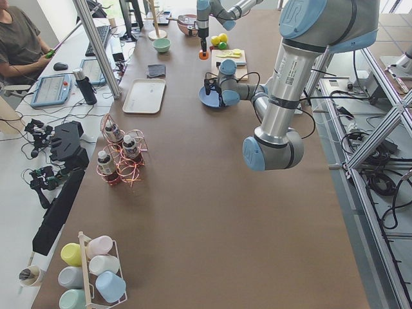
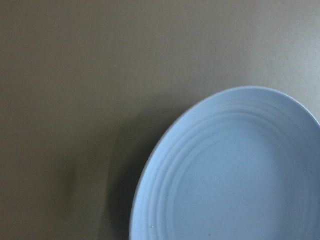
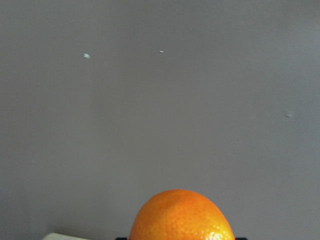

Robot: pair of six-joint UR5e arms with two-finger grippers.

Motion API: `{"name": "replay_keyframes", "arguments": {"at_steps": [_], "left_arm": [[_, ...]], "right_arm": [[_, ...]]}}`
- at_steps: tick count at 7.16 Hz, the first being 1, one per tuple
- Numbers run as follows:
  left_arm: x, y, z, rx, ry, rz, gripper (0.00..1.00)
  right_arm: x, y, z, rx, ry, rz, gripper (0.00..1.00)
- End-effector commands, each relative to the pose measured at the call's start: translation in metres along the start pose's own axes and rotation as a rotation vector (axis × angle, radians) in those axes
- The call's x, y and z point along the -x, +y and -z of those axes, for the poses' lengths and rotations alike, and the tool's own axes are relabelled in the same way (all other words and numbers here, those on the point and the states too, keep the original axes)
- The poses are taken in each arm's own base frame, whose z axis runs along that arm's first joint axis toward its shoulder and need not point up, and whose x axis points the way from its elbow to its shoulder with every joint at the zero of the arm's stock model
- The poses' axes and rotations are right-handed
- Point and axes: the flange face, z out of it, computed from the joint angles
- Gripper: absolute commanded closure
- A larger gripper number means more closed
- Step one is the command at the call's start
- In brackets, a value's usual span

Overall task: Pick orange to plate
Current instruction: 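Close the right gripper on the orange and lift it, then carry the orange over the plate with the right gripper while the left arm withdraws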

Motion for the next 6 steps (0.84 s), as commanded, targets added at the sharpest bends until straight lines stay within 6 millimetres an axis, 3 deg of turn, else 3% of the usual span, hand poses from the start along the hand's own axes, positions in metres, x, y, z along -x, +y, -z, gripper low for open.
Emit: {"name": "replay_keyframes", "arguments": {"at_steps": [1,2,3,4,6], "left_arm": [[0.018,-0.02,0.027,-0.024,0.006,0.013,0.04],[0.039,-0.041,0.039,-0.005,-0.015,0.036,0.04],[0.061,-0.075,0.058,-0.016,-0.029,0.067,0.04],[0.076,-0.088,0.067,-0.003,-0.042,0.036,0.04],[0.097,-0.097,0.071,-0.015,-0.068,0.018,0.03]], "right_arm": [[0.111,0.015,-0.002,-0.025,-0.063,-0.093,1.0],[0.153,0.028,-0.006,-0.029,-0.071,-0.119,1.0],[0.2,0.048,-0.018,-0.044,-0.06,-0.13,1.0],[0.231,0.064,-0.036,-0.055,-0.041,-0.13,1.0],[0.264,0.078,-0.063,-0.053,-0.024,-0.133,1.0]]}}
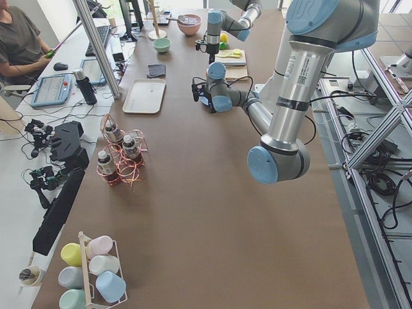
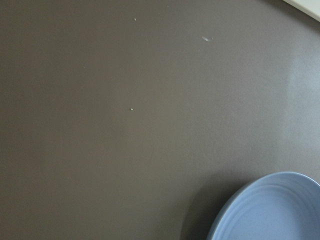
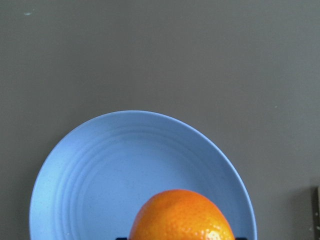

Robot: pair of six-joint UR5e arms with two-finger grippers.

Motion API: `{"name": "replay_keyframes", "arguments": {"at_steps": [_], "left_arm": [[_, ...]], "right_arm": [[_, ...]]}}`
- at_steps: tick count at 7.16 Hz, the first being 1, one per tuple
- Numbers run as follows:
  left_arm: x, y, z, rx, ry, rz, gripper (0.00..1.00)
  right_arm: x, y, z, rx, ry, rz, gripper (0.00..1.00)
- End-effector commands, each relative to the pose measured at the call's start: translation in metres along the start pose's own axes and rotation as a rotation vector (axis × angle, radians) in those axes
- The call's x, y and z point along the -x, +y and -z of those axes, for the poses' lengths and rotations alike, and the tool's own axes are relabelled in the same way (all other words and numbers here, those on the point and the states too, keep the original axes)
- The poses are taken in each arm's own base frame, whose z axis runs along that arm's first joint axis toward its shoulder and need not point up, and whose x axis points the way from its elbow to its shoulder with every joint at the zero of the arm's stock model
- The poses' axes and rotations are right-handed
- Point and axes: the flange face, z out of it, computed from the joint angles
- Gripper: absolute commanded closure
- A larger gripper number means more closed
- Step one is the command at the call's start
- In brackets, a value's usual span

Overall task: Pick orange to plate
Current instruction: 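Carry the orange over the plate with the right gripper while the left arm withdraws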

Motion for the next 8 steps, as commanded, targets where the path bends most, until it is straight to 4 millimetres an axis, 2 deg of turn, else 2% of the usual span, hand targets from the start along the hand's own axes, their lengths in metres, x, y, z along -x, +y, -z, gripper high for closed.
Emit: {"name": "replay_keyframes", "arguments": {"at_steps": [1,3,6,8], "left_arm": [[0.014,-0.007,0.002,-0.004,-0.016,-0.011,0.04],[0.013,-0.007,0.002,-0.004,-0.015,-0.011,0.03],[0.012,-0.007,0.002,-0.004,-0.015,-0.011,0.04],[0.014,-0.007,0.002,-0.004,-0.018,-0.01,0.04]], "right_arm": [[0.02,0.022,-0.022,-0.003,0.018,0.007,1.0],[0.023,0.032,-0.043,-0.011,0.049,-0.002,1.0],[0.026,0.036,-0.049,-0.01,0.054,0.003,1.0],[0.034,0.041,-0.057,-0.027,0.062,-0.016,0.01]]}}
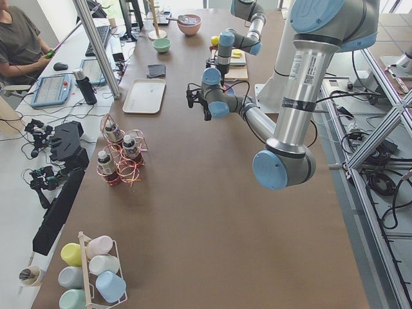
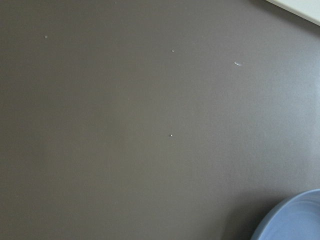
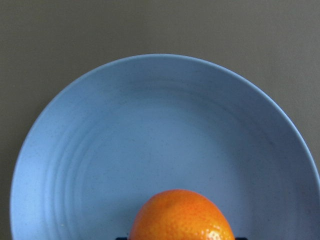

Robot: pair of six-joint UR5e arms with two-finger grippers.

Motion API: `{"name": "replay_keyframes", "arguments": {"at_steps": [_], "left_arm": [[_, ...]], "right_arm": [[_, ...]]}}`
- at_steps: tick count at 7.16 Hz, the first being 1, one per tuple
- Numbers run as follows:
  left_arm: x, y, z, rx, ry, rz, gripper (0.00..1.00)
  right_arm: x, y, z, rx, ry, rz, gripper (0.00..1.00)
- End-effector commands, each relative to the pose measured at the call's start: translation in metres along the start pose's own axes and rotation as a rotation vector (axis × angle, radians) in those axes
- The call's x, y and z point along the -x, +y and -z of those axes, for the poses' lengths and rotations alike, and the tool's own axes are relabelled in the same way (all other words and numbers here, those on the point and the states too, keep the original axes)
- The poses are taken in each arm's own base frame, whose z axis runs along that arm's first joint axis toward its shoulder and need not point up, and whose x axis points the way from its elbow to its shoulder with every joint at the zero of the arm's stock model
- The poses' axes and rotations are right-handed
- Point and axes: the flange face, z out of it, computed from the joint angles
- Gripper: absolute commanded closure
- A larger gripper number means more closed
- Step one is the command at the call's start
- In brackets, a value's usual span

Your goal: Pick orange to plate

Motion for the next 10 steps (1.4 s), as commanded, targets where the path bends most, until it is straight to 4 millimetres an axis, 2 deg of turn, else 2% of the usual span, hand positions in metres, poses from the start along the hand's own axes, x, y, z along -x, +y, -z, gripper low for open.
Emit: {"name": "replay_keyframes", "arguments": {"at_steps": [1,2,3,4,5,6,7,8,9,10], "left_arm": [[0.001,0.0,0.0,0.0,-0.001,0.001,0.04],[0.001,-0.001,0.001,-0.003,0.0,0.001,0.04],[0.002,-0.007,0.006,-0.012,0.001,0.008,0.04],[0.007,-0.023,0.02,-0.012,0.009,0.026,0.04],[0.018,-0.034,0.029,-0.024,0.002,-0.01,0.04],[0.043,-0.039,0.036,-0.026,-0.025,-0.042,0.04],[0.082,-0.055,0.052,-0.023,-0.056,-0.076,0.04],[0.131,-0.067,0.077,-0.016,-0.089,-0.121,0.04],[0.18,-0.084,0.106,0.006,-0.1,-0.164,0.04],[0.225,-0.1,0.138,0.006,-0.099,-0.204,0.04]], "right_arm": [[0.009,0.005,-0.002,-0.025,0.0,-0.014,0.0],[0.013,0.004,0.004,-0.028,-0.012,-0.011,0.0],[0.002,-0.016,0.024,-0.048,-0.024,-0.027,0.0],[-0.048,-0.052,0.045,-0.027,-0.022,-0.068,0.0],[-0.124,-0.109,0.073,-0.011,-0.002,-0.071,0.0],[-0.208,-0.132,0.087,0.008,0.041,0.007,0.0],[-0.28,-0.154,0.099,0.03,0.078,0.098,0.0],[-0.364,-0.174,0.119,0.054,0.099,0.155,0.0],[-0.444,-0.183,0.142,0.071,0.113,0.203,0.0],[-0.517,-0.185,0.162,0.073,0.141,0.24,0.0]]}}
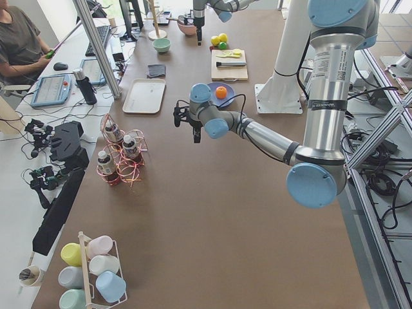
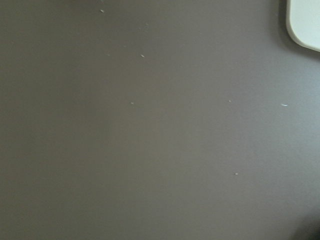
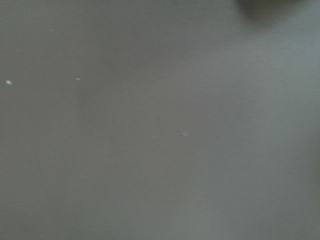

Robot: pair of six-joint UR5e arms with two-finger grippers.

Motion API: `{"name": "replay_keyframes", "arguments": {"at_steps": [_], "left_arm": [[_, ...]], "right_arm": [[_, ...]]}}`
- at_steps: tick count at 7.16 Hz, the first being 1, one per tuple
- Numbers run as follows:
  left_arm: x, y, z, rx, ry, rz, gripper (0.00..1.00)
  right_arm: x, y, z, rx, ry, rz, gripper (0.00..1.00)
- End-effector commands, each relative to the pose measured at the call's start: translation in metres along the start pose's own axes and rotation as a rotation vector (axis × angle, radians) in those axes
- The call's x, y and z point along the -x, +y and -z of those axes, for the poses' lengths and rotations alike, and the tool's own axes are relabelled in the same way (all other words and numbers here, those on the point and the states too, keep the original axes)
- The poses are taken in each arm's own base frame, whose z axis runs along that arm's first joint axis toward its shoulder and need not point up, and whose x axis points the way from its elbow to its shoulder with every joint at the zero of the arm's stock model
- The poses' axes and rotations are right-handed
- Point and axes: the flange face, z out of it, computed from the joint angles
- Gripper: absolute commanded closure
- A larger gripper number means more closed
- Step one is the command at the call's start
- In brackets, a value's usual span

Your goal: Pick orange to plate

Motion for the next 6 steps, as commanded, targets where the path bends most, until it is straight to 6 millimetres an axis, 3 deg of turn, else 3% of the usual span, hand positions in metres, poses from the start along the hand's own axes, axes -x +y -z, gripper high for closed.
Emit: {"name": "replay_keyframes", "arguments": {"at_steps": [1,2,3,4,5,6], "left_arm": [[0.115,-0.01,0.045,-0.002,-0.034,-0.117,0.04],[0.168,-0.008,0.052,-0.003,-0.077,-0.184,0.04],[0.215,-0.008,0.074,-0.007,-0.078,-0.211,0.04],[0.252,-0.013,0.097,-0.001,-0.101,-0.234,0.04],[0.282,-0.015,0.115,0.037,-0.136,-0.235,0.03],[0.293,-0.019,0.129,0.059,-0.157,-0.213,0.03]], "right_arm": [[-0.159,0.033,0.019,0.024,0.033,0.072,0.0],[-0.21,0.047,0.02,0.033,0.051,0.092,0.0],[-0.268,0.055,0.019,0.044,0.067,0.123,0.0],[-0.305,0.063,0.02,0.047,0.074,0.138,0.0],[-0.323,0.072,0.023,0.046,0.065,0.135,0.0],[-0.325,0.073,0.022,0.048,0.066,0.13,0.0]]}}
